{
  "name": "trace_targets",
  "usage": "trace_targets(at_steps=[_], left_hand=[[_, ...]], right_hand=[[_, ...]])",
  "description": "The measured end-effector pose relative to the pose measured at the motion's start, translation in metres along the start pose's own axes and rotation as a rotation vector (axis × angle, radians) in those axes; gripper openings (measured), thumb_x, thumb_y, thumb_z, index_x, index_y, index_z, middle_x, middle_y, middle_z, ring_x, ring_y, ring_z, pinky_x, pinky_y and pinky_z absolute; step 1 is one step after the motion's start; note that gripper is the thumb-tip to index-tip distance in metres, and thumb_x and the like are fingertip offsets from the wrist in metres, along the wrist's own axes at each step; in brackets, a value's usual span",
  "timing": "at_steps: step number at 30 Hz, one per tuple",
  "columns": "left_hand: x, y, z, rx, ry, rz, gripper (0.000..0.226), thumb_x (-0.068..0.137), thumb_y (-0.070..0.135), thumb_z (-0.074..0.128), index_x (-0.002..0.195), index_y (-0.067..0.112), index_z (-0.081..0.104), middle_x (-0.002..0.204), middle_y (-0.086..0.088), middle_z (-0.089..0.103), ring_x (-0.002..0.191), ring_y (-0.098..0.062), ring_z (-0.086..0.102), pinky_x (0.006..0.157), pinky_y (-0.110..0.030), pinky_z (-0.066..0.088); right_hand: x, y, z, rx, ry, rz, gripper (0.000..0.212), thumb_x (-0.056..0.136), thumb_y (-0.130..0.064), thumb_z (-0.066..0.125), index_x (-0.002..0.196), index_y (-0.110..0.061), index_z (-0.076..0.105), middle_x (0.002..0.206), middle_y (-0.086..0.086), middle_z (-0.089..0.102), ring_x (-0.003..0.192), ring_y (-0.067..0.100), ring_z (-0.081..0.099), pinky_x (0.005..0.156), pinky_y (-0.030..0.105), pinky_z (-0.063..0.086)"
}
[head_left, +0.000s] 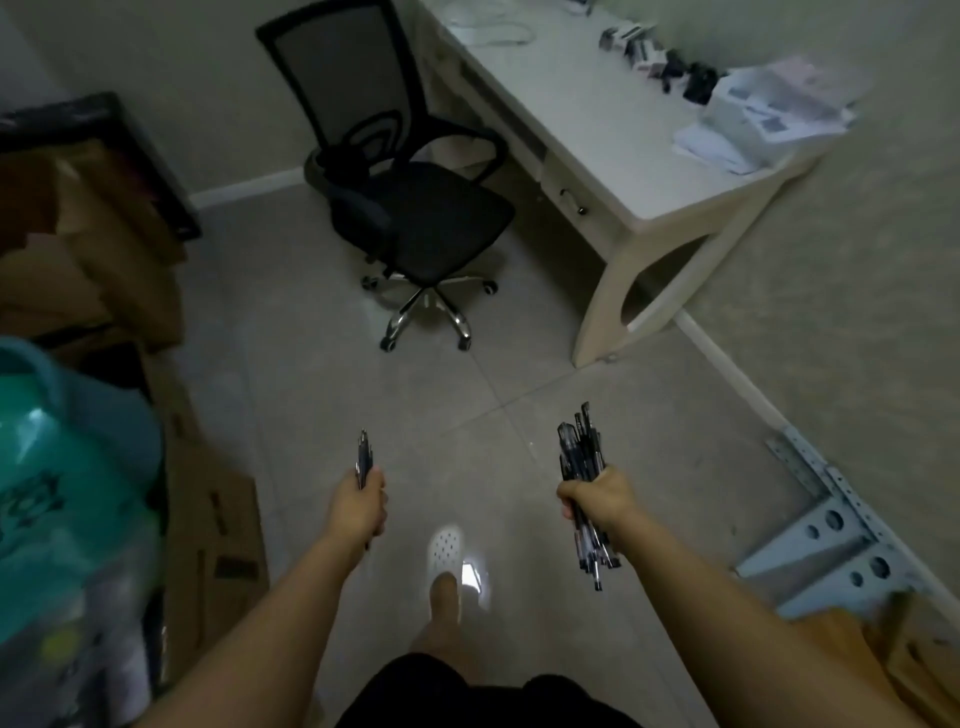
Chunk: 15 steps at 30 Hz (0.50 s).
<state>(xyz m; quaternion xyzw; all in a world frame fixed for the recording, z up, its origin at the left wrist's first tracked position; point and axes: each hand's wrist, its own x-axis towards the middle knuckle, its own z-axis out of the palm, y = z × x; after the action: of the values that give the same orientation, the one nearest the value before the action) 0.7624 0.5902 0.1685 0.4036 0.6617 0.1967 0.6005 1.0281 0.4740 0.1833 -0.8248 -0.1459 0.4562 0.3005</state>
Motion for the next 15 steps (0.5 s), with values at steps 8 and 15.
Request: trace_targets(at_steps=[8, 15], left_hand=[[0.093, 0.110, 0.043, 0.130, -0.071, -0.021, 0.022, 0.103, 0.019, 0.038, 0.084, 0.010, 0.043, 0.062, -0.006, 0.037, 0.049, -0.015, 0.030, 0.049, -0.027, 0.024], [0.165, 0.193, 0.114, 0.154, -0.089, -0.016, 0.019, 0.103, 0.015, 0.038, 0.086, 0.007, 0.043, 0.061, -0.007, 0.036, 0.049, -0.015, 0.028, 0.048, -0.027, 0.024]], right_hand=[[0.088, -0.090, -0.029, 0.106, 0.101, 0.037, 0.015, 0.079, -0.001, 0.068, 0.065, -0.001, 0.065, 0.058, 0.016, 0.066, 0.055, 0.026, 0.062, 0.066, 0.041, 0.058], [0.179, -0.162, -0.070, 0.123, 0.108, 0.028, 0.010, 0.076, -0.001, 0.070, 0.070, 0.002, 0.063, 0.058, 0.017, 0.066, 0.055, 0.029, 0.065, 0.064, 0.047, 0.061]])
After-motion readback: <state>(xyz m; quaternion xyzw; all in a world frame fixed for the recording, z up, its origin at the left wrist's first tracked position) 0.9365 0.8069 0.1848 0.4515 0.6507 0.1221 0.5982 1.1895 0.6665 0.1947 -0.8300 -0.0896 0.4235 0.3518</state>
